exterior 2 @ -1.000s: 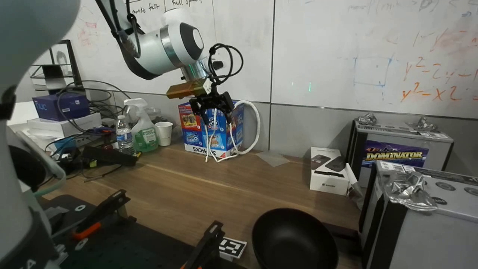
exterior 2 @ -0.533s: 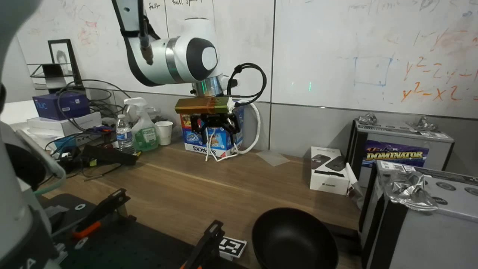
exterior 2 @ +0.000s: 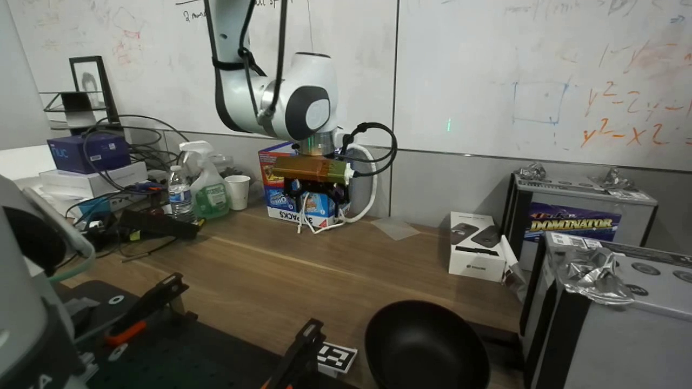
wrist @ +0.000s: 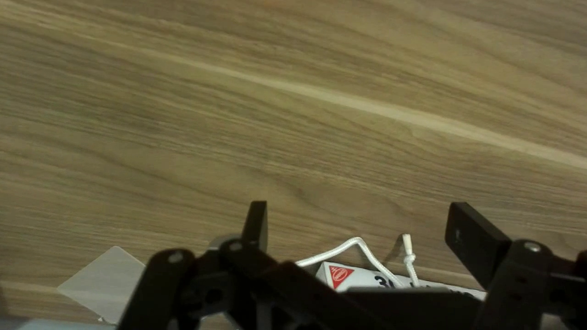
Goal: Put the strings in the blue box
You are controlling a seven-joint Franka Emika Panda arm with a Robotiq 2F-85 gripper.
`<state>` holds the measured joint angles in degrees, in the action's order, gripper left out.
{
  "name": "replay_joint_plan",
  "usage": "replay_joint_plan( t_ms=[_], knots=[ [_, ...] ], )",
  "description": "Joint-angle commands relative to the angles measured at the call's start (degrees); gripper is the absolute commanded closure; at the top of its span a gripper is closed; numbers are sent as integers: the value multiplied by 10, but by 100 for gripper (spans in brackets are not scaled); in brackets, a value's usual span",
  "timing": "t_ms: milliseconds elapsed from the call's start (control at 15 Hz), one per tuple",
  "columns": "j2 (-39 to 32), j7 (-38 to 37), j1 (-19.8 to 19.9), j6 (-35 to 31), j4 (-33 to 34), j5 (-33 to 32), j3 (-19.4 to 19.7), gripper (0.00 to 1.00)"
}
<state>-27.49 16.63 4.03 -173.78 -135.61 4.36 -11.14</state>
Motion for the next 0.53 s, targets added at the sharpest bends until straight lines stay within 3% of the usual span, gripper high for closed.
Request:
replay_joint_plan(
  t_ms=[0, 467],
  knots=[
    [-80, 10, 33, -21, 80, -33, -14, 0],
    [-165, 2, 40, -34, 179, -77, -14, 0]
  ],
)
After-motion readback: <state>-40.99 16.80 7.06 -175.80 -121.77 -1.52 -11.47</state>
